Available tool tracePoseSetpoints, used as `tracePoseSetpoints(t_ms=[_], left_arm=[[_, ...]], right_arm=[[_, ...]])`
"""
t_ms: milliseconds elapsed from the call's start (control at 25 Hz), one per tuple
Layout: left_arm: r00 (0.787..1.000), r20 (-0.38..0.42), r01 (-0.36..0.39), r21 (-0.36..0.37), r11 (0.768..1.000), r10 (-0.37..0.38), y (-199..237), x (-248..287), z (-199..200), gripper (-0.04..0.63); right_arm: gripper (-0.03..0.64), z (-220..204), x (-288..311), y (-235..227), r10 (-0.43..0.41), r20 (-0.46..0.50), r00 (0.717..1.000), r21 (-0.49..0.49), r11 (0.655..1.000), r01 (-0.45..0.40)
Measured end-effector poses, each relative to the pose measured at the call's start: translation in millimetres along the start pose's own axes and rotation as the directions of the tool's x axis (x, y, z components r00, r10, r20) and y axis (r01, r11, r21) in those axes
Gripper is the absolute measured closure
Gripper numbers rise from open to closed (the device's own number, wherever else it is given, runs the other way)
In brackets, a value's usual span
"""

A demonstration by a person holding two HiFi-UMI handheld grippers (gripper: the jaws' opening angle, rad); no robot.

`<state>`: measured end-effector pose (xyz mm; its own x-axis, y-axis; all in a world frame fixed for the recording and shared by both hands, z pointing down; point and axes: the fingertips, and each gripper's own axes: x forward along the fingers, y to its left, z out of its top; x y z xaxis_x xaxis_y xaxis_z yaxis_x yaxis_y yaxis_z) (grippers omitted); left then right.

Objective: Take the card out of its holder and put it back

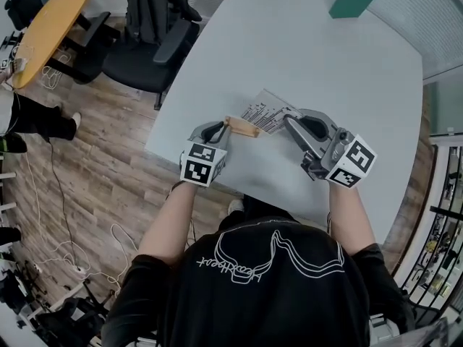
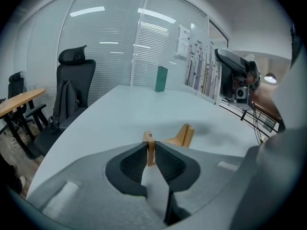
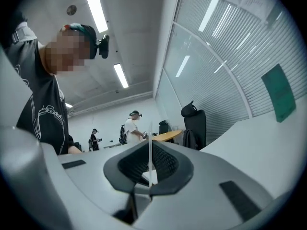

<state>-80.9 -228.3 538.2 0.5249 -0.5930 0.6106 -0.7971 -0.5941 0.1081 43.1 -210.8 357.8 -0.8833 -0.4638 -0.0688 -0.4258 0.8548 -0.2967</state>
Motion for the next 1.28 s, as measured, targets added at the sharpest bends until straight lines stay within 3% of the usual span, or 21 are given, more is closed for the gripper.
tracePoseSetpoints(t_ms=[160,400,600,760,960,1120,1280], left_arm=[[1.000,0.011,0.004,-0.008,1.000,-0.004,-2,-5,-2,0.535],[0.996,0.071,0.068,-0.128,0.989,-0.060,-4,-31,11,0.505],[0.985,0.152,0.103,-0.107,0.989,-0.086,-29,-86,37,0.505],[0.967,0.201,0.180,-0.101,0.978,-0.157,-66,-128,47,0.537],[0.925,0.249,0.318,-0.098,0.943,-0.286,-111,-173,56,0.570],[0.899,0.312,0.352,-0.098,0.931,-0.307,-118,-195,75,0.577],[0.888,0.334,0.354,-0.063,0.933,-0.315,-121,-206,84,0.578]], right_arm=[[0.594,14,-28,11,-0.075,0.086,0.994,0.059,0.996,0.070],[0.594,31,-60,23,-0.163,0.123,0.979,0.097,0.984,0.151],[0.594,36,-72,51,-0.180,0.134,0.974,0.093,0.981,0.168],[0.594,36,-73,79,-0.166,0.142,0.976,0.077,0.985,0.156],[0.594,36,-71,109,-0.154,0.121,0.981,0.045,0.988,0.149],[0.594,40,-67,119,-0.143,0.109,0.984,0.004,0.990,0.143],[0.594,42,-67,123,-0.140,0.112,0.984,-0.003,0.990,0.141]])
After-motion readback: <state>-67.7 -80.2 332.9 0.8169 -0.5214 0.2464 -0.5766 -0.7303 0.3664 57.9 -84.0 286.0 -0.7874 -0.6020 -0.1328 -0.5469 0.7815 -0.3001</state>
